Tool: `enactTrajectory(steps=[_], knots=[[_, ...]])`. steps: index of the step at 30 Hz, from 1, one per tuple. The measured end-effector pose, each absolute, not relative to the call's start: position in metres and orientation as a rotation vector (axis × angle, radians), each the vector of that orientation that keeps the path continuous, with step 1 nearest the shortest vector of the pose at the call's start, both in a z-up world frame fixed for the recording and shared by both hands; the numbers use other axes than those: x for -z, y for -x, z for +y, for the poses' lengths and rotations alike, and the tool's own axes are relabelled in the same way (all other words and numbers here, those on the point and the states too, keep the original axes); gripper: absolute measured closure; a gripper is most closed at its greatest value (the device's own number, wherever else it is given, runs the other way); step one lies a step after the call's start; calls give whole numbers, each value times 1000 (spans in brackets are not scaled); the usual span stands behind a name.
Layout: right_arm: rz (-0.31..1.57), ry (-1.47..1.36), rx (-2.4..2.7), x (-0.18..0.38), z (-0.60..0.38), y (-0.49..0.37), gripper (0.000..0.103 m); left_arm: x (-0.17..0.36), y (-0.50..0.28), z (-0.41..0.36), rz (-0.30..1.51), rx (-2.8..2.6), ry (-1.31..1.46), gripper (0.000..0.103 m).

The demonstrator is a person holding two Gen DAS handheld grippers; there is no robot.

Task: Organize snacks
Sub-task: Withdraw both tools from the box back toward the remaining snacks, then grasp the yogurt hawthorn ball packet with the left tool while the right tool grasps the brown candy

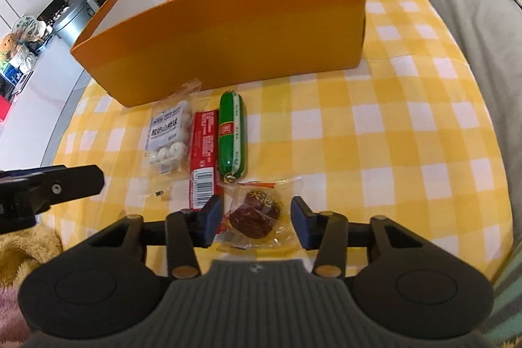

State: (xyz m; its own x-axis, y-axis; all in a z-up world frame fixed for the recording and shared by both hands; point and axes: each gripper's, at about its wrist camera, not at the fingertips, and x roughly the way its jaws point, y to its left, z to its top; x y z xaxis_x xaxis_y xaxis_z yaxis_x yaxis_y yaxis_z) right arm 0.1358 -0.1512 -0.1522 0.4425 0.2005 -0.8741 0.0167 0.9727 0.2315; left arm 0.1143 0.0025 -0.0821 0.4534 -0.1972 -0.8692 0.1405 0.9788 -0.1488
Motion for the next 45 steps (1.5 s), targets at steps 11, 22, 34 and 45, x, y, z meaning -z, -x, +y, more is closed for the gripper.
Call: enactTrajectory(steps=[11,22,34,45], knots=[[1063,-125,-36,151,-154,-143,75,104,-136,-7,1103,212,69,27],[1010,-122,-27,155,-162,-156,75,127,-164,-12,1101,186,142,22],[1009,-154,-47,157,-169,-157,75,144,-184,-12,1131,163,174,29],[1004,-146,-55,157,-169,-157,75,151,-183,-17,1154,143,124,34]])
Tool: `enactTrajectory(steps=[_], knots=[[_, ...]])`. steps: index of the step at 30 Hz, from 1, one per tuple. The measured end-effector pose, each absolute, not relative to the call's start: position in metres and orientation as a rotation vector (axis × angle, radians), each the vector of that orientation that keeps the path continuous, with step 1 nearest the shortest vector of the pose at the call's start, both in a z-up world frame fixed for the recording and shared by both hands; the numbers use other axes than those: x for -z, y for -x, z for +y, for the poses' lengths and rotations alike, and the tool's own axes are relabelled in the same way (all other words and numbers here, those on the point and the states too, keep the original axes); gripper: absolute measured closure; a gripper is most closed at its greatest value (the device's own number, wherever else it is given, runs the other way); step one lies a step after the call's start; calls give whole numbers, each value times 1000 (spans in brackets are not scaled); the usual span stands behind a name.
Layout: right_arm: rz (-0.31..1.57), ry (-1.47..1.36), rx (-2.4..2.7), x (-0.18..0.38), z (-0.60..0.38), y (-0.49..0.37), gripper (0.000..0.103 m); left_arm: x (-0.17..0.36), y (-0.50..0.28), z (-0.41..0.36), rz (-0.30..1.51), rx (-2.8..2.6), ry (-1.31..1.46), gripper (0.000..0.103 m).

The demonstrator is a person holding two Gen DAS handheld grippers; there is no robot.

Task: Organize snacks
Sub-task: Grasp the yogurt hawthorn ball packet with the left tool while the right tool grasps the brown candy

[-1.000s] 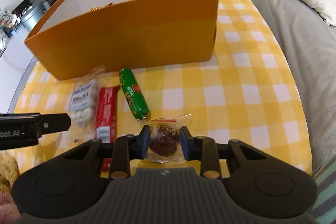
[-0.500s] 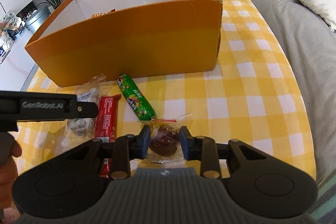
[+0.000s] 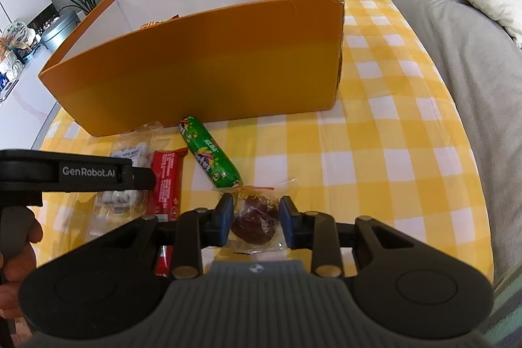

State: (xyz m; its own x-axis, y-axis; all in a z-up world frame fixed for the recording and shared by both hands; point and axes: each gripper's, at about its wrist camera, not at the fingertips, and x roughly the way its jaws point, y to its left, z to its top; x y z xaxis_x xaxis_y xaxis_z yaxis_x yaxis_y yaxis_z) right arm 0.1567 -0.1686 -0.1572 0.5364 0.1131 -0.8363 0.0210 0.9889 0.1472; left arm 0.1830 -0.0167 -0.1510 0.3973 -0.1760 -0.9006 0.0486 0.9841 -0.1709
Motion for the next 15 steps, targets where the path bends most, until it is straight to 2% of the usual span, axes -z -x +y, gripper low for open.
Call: enactTrajectory(steps=[15], knots=[[1033,-81,-71,156,-161,-152,75,148,-168,-30,1208,77,-102,36]])
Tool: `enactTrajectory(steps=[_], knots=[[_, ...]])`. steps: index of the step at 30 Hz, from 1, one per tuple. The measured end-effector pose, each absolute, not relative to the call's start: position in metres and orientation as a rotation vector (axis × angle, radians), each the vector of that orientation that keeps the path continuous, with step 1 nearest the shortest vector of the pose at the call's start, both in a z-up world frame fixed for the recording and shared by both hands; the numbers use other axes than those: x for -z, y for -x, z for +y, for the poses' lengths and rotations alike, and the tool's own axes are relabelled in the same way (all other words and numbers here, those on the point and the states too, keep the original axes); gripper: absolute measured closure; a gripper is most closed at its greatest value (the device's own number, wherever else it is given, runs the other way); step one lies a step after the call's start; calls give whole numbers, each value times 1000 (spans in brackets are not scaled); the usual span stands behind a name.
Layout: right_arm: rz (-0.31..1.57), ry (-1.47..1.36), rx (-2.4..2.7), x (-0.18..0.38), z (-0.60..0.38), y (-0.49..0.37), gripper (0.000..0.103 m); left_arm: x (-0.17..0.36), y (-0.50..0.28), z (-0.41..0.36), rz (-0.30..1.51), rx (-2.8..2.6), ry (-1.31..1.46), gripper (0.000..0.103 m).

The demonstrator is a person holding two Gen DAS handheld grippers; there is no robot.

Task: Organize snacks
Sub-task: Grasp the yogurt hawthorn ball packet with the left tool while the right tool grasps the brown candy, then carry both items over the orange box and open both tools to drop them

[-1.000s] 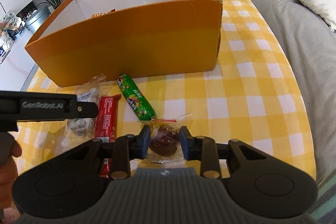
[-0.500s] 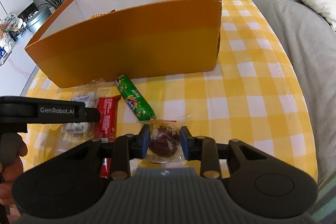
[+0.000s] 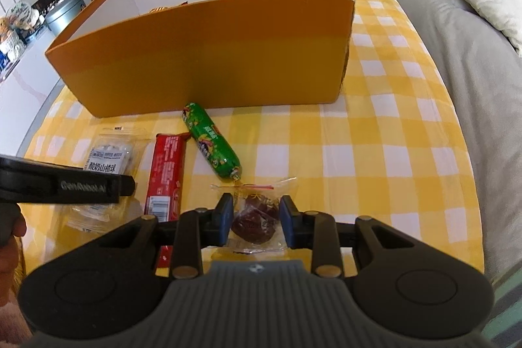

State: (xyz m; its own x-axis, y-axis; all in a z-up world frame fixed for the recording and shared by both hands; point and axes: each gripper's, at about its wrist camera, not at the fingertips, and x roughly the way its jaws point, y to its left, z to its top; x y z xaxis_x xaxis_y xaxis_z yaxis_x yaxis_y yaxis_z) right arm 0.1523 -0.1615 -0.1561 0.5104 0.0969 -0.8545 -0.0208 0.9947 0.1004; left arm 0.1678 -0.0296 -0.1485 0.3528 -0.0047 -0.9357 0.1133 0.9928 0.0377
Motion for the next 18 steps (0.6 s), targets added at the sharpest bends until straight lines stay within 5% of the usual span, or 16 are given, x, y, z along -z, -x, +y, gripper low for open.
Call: enactTrajectory(steps=[18], knots=[[1017,-94,-81,135,-165,-129,76,113,-132,-14,1124,134,-2,42]])
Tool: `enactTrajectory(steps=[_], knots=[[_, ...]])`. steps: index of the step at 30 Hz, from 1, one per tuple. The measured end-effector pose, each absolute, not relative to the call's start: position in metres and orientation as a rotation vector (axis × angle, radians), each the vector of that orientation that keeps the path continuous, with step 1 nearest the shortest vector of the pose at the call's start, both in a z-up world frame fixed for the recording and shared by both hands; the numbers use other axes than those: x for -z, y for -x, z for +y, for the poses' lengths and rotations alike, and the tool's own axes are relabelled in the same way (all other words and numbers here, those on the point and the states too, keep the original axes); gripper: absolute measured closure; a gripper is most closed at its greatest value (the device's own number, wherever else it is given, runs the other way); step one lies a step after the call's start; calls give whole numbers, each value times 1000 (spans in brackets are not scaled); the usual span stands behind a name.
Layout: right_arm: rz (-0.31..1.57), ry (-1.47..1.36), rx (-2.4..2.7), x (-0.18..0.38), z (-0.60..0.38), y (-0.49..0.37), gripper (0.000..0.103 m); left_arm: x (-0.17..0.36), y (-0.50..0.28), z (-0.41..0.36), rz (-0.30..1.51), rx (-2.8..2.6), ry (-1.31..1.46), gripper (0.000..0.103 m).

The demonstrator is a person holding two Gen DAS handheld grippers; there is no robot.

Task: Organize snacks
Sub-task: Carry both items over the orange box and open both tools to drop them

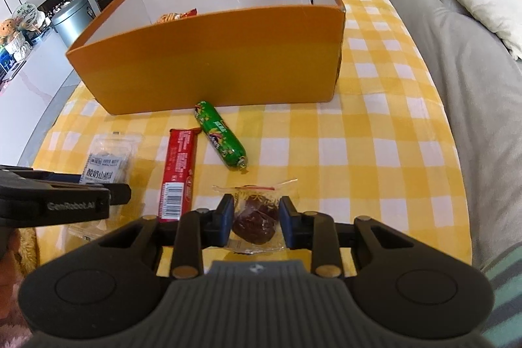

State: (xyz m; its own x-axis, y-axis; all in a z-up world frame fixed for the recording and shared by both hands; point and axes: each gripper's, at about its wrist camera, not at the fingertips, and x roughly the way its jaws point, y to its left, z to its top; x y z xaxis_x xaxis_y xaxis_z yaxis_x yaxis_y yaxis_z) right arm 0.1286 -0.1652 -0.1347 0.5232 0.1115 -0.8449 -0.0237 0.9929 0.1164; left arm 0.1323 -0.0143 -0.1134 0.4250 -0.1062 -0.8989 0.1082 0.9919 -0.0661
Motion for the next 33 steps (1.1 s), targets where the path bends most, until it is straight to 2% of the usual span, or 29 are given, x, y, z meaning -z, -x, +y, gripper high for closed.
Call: enactTrajectory(steps=[16,25,33], knots=[[812,-68,-109,63,-158,-98,76,31,-105,-13,861,192,20,42],[677,13,-115,18,-156,-126,76,1,-134,-18,774,223,2,42],[611,-27,-101,-2,-169,-178,76,-13,-179,-22,741,252,-16,42]])
